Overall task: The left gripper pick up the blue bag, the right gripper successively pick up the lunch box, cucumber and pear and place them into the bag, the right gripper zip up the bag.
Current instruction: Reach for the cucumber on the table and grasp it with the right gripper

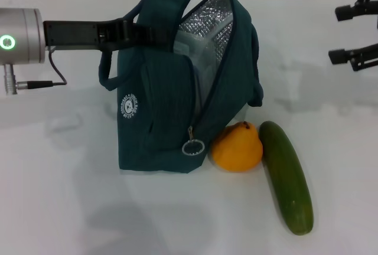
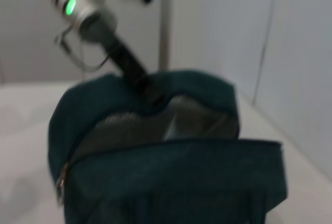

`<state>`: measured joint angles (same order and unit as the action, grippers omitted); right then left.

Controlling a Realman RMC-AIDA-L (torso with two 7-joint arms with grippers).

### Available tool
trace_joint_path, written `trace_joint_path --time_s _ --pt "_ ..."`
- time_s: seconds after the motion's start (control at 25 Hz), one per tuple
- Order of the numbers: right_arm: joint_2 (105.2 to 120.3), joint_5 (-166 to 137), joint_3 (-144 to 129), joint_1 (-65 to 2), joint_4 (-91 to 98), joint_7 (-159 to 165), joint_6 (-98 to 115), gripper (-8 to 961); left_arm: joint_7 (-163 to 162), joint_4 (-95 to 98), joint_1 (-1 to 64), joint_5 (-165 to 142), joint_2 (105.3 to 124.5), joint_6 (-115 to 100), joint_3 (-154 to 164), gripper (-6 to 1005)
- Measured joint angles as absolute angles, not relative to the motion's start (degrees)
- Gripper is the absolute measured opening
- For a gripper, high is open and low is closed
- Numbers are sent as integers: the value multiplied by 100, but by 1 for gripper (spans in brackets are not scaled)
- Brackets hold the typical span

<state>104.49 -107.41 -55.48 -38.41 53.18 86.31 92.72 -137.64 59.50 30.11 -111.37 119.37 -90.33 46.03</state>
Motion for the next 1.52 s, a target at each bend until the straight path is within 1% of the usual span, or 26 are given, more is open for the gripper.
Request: trace_joint_path --time_s 0.08,0.2,0.24,0.28,0.32,0.36,0.6,0.84,0.92,1.04,1.52 --pt "10482 -11200 -5571 -4029 5636 8854 9452 872 -13763 5945 3014 -11135 11936 -9030 4596 43" --pt "10571 -11833 -5584 -4319 6110 9048 9837 872 -13760 5935 3019 -11135 11935 -9011 4589 43" --pt "10625 -12017 -5596 -4415 6279 9068 9956 872 -13755 5929 3021 -11135 11935 -8999 4587 44" --pt "10726 -12269 -5668 -4530 6592 9075 10156 872 -13744 5921 3022 -11135 11935 -8983 4586 44" --pt "10726 -12269 -5668 -4530 6592 9075 10156 872 -13711 5893 3023 -11134 11934 -8941 4587 44" --pt "10786 -12376 -5752 -4573 6815 9077 10273 872 -13711 5893 3023 -11134 11934 -8941 4587 44" --pt "11018 -12948 -6602 -4773 7626 9085 10577 872 -13644 5766 3024 -11134 11917 -8838 4588 44" --pt "11378 -14003 -7625 -4909 7827 8984 10610 871 -13557 5623 3047 -11133 11900 -8766 4557 44" --pt "11455 -14196 -7874 -4906 7862 8867 10612 871 -13557 5593 3033 -11128 11903 -8754 4534 44" --pt "11505 -14277 -8142 -4889 7953 8665 10595 871 -13555 5477 2994 -11115 11928 -8725 4524 44" --pt "11539 -14234 -8850 -4986 8077 7950 10599 871 -13267 5073 2950 -10747 11938 -8653 4527 45"
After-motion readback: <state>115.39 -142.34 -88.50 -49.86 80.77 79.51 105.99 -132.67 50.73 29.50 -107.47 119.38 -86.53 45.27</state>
